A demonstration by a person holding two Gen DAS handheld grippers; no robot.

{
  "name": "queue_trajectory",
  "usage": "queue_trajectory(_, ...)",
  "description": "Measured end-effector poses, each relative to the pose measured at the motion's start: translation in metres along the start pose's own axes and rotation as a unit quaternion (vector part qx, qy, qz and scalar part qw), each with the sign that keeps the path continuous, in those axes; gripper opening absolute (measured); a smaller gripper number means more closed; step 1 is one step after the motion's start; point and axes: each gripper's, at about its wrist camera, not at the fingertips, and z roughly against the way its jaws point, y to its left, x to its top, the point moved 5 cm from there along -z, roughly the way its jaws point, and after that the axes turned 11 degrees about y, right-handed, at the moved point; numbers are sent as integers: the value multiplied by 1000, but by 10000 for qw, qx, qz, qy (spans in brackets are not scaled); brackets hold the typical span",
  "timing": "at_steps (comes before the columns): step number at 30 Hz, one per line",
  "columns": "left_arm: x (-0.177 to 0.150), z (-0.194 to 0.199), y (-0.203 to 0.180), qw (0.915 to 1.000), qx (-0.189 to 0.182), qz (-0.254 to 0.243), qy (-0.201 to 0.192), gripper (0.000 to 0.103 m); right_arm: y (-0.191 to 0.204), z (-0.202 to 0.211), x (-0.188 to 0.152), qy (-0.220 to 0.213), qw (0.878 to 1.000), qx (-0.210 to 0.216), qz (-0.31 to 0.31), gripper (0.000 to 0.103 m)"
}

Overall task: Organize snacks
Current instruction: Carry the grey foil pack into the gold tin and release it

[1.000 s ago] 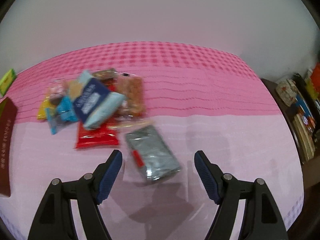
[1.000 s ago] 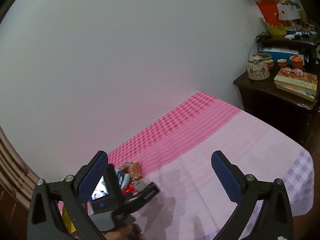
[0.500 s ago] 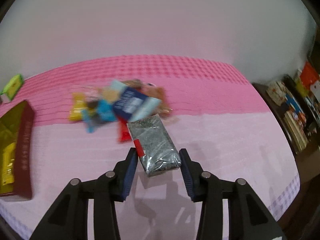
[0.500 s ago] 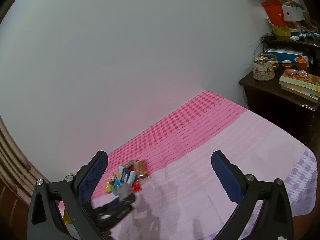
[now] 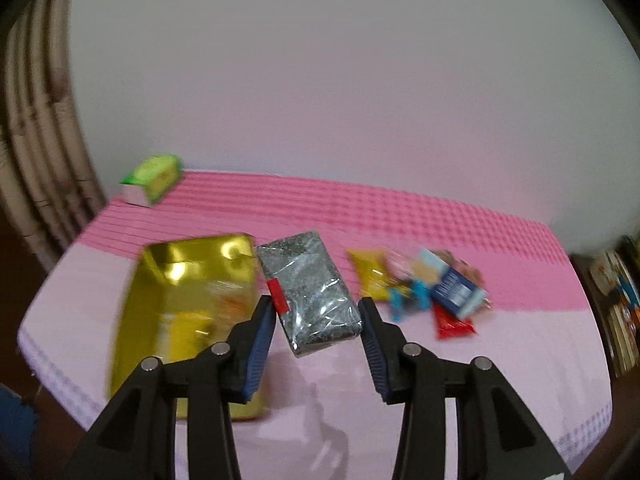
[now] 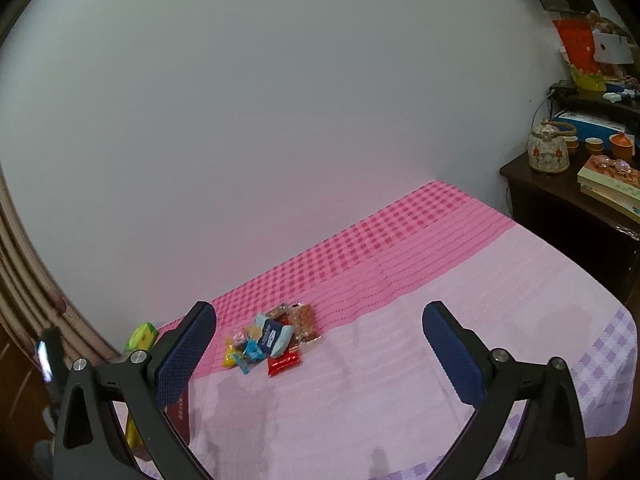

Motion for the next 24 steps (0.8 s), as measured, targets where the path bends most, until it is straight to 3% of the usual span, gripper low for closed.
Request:
queue_trajectory(5,5,24,50,9993,243,247,-147,43,9,6,-1,-33,9999,68,91,103)
queue_trajectory(12,-3,33,89,9980,512,338,-120,43,10,3,-3,63,9998,159,53,103)
queue_trajectory(24,-24,-2,94,9969,683,261,288,43,10,0,-4,116,9998,185,6,103)
